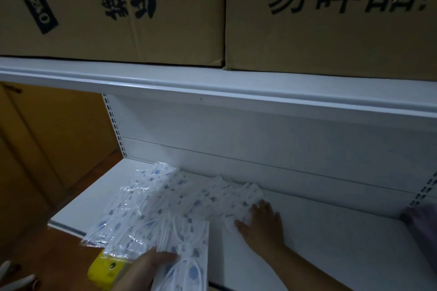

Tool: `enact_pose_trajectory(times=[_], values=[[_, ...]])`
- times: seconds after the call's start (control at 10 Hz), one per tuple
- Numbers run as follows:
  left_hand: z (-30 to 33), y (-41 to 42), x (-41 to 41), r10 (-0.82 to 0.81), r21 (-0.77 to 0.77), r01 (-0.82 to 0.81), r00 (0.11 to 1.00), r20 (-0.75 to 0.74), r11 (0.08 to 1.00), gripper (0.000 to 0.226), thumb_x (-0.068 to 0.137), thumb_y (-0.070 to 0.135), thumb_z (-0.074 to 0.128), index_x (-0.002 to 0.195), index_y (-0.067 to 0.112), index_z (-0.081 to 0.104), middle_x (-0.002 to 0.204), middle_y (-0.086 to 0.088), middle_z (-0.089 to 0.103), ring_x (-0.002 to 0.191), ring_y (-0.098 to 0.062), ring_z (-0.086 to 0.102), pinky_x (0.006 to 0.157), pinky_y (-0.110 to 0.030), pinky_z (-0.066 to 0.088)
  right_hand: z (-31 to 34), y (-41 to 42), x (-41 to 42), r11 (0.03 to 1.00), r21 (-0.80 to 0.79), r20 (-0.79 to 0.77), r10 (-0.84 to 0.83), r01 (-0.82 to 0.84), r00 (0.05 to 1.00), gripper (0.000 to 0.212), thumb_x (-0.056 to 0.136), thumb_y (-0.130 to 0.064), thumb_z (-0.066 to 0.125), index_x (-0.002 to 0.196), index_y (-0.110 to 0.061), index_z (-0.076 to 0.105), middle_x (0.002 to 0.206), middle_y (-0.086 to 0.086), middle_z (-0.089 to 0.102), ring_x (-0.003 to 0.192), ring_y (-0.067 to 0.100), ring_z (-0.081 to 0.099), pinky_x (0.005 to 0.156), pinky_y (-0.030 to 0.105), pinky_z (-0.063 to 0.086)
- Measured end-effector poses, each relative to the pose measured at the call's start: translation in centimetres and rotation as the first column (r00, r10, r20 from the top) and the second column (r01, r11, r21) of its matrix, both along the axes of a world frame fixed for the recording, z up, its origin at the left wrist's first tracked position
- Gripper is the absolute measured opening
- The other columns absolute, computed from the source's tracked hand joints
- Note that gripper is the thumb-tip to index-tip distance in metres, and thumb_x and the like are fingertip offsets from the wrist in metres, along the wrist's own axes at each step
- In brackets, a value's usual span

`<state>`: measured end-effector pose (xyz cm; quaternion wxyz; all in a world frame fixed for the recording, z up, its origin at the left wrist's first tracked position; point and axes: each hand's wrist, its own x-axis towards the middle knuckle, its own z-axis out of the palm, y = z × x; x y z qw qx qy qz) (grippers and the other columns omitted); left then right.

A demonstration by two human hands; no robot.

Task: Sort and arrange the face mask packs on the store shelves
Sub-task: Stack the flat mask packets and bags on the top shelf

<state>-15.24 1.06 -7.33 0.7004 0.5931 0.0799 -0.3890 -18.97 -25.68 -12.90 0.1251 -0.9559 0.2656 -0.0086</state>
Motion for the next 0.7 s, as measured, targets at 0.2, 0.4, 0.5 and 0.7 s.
enact_pose_trajectory(times=[0.2,0.4,0.5,0.7], values=[[0.6,-1.5,0.9,-0.015,0.001,0.015,1.0,0.001,1.0,0.046,0.066,-0.015,0.056,0.111,-0.018,0.06,0.105,-0.041,0.061,0.075,-0.045,0.067,0.085,-0.048,0.048,2.0,-2.1,-2.9,0.991,0.127,0.274,-0.002,-0.034,0.962,0.045,0.089,-0.051,0.055,0.129,-0.03,0.053,0.135,-0.008,0.055,0.124,0.011,0.05,0.097,0.02,0.039],[0.9,-5.5,1.4,-0.135,-0.071,0.135,0.991,0.005,0.988,0.037,0.07,0.01,0.066,0.102,-0.007,0.071,0.098,-0.031,0.069,0.076,-0.042,0.071,0.061,-0.045,0.059,6.6,-0.5,-6.1,0.864,0.271,0.542,0.227,-0.424,0.809,0.047,0.072,-0.053,0.067,0.113,-0.067,0.049,0.119,-0.053,0.041,0.115,-0.026,0.04,0.096,-0.003,0.027],[0.4,-8.0,0.6,-0.283,-0.121,0.274,0.957,-0.064,0.954,0.06,0.083,0.053,0.052,0.109,0.003,0.072,0.111,-0.024,0.068,0.097,-0.037,0.069,0.078,-0.042,0.056,6.8,0.4,-7.4,0.831,0.108,0.37,0.475,-0.545,0.798,0.061,0.077,-0.054,0.066,0.134,-0.043,0.049,0.136,-0.041,0.019,0.129,-0.022,0.016,0.106,-0.002,0.008],[1.7,-11.1,-1.8,-0.534,-0.02,0.543,0.831,0.155,0.839,0.034,0.081,0.01,0.062,0.113,0.0,0.06,0.082,-0.012,0.075,0.078,-0.028,0.071,0.076,-0.041,0.056,6.6,1.3,-11.7,0.913,0.053,0.202,0.387,-0.405,0.9,0.075,0.094,-0.043,0.051,0.153,-0.024,0.008,0.147,-0.016,-0.027,0.138,0.007,-0.029,0.112,0.016,-0.017]])
